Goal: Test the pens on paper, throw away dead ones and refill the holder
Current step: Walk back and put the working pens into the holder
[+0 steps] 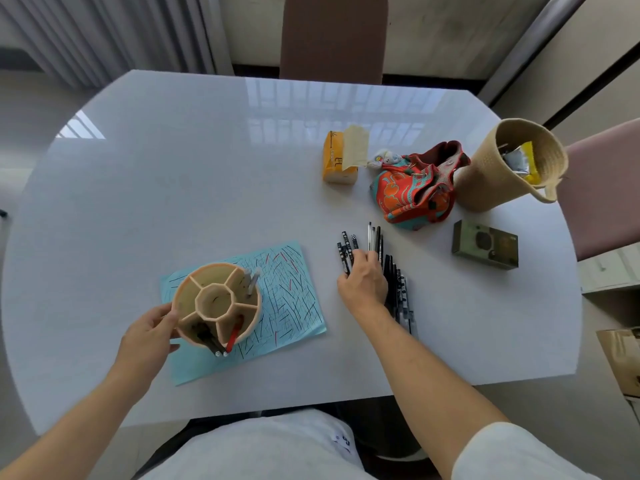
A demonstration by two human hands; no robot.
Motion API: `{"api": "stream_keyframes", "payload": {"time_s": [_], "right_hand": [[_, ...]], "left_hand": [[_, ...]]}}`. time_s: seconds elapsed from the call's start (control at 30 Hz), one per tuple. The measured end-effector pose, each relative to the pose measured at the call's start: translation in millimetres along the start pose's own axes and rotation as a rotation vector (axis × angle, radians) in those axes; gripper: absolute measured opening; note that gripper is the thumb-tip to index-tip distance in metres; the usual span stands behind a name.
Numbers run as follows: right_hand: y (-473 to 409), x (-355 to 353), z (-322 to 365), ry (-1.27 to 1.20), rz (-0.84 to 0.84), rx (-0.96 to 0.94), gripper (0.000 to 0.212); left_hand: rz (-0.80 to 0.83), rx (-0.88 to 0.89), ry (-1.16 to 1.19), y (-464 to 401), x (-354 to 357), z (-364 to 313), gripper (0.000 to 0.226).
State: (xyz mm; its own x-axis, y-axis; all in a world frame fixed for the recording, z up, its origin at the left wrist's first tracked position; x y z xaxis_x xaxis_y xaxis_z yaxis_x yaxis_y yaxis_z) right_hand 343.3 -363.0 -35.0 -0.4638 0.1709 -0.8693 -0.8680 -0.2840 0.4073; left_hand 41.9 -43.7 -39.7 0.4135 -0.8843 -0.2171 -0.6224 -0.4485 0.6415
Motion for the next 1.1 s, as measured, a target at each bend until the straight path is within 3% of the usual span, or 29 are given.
{"api": "stream_keyframes", "payload": {"time_s": [0.2,0.37,0.47,0.57,0.73,0.93,1.1], "right_hand": [[-12.7,6.6,12.2,0.134,0.134,0.077,0.038],[-11.9,24.1,33.8,0.291,0.21,0.013,0.022],[-8.1,33.3,34.3,0.231,0.239,0.006,0.017],[-1.2,40.2,39.0,-0.139,0.284,-0.018,0.01],[17.0,31.7,85.1,-1.268,0.38,-0.088,0.011],[34.6,-7.8,174.3,-1.69,0.618,-0.427,0.014],[45.6,4.4,227.7,-1.62,0.808,-0.536,0.016]], "left_hand": [[-0.001,-0.006,-0.01,1.2,2.5,-3.6,0.021],[0.008,-0.014,-0.013,2.9,2.9,-6.1,0.017],[0.02,-0.019,-0.039,4.3,2.2,-8.8,0.015],[0.035,-0.015,-0.063,5.2,0.8,-15.2,0.016],[0.045,0.001,-0.063,-1.8,-5.5,-33.1,0.02],[0.002,-0.014,-0.03,-1.2,-12.5,-35.9,0.02],[-0.023,-0.057,-0.032,14.4,-15.6,-17.9,0.029]]}}
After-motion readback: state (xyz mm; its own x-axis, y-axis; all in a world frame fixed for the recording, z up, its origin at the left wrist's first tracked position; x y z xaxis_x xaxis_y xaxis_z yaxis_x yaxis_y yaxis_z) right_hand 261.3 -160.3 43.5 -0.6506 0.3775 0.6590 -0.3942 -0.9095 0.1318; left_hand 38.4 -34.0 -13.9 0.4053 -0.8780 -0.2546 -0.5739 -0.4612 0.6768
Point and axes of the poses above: each hand's wrist, its own y-axis away from the middle knuckle, its own x-axis out of the palm, z = x × y, the point moved 10 cm from there along -y, towards the middle knuckle, and after that the axes turned 15 degrees about z, right-handed, at the moved point
